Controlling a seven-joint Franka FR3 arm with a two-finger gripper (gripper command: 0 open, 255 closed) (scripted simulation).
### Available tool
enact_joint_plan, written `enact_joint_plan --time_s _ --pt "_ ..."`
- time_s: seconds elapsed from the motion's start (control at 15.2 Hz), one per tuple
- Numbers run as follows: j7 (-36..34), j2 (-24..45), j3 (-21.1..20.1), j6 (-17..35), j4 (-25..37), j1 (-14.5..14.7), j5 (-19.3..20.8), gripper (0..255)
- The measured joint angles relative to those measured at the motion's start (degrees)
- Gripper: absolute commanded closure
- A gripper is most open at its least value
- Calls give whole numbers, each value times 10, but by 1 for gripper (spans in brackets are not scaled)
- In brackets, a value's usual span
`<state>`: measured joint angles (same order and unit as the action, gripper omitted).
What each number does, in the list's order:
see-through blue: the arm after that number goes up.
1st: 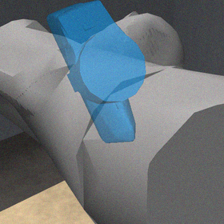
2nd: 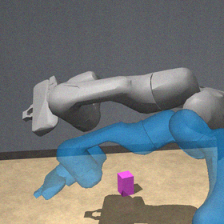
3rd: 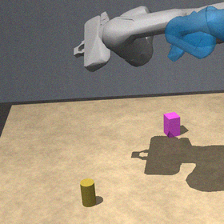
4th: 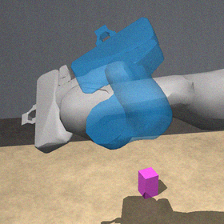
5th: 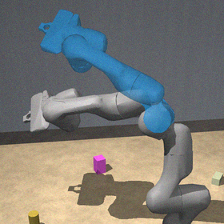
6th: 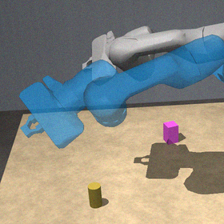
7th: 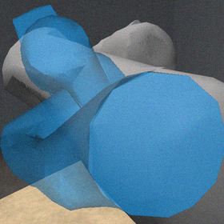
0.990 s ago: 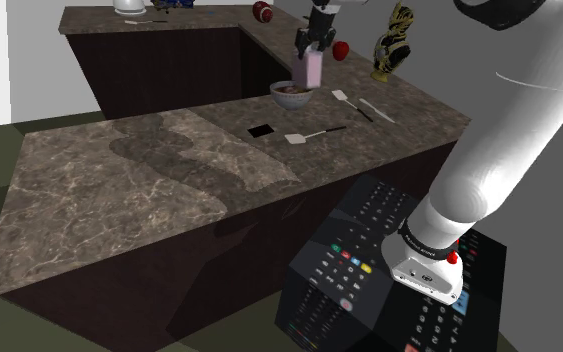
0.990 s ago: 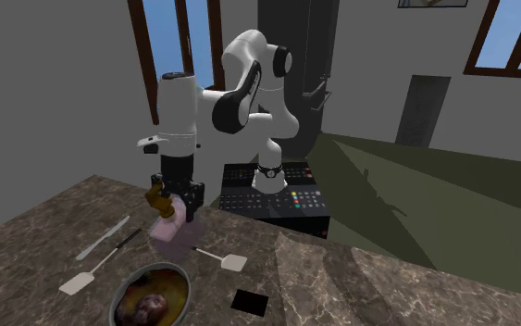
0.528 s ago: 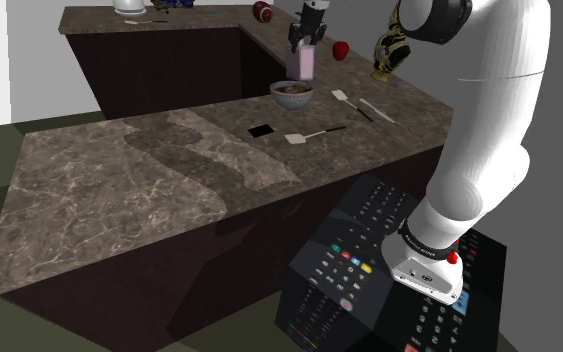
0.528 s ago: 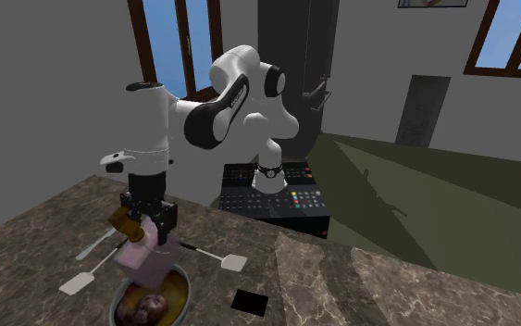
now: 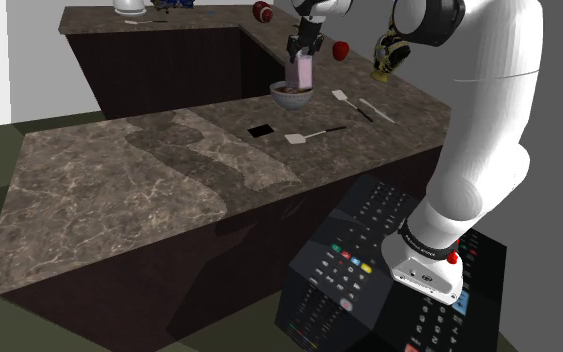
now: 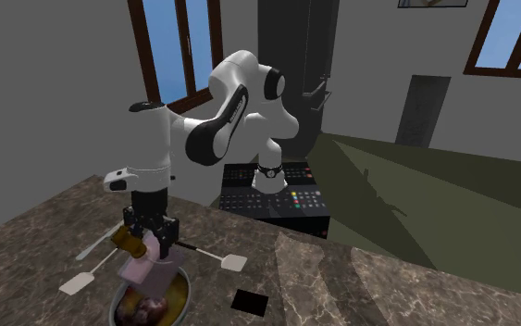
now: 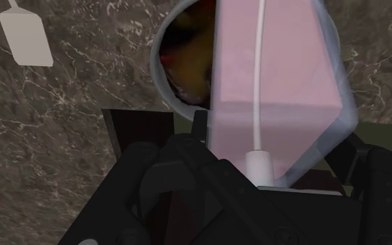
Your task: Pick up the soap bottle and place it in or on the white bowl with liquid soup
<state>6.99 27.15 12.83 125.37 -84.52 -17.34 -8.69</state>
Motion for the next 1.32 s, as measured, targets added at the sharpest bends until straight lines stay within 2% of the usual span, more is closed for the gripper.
enact_joint_plan --time_s 0.2,0.59,0.66,1.06,1.32 --pt "4 0 0 21 -14 -1 -2 255" --pt "2 2 -1 25 -16 0 -3 255" --pt "3 2 -1 26 -16 0 -3 0" --pt "3 5 -1 25 -20 0 -3 0" --pt "-3 -24 3 -12 -10 4 6 0"
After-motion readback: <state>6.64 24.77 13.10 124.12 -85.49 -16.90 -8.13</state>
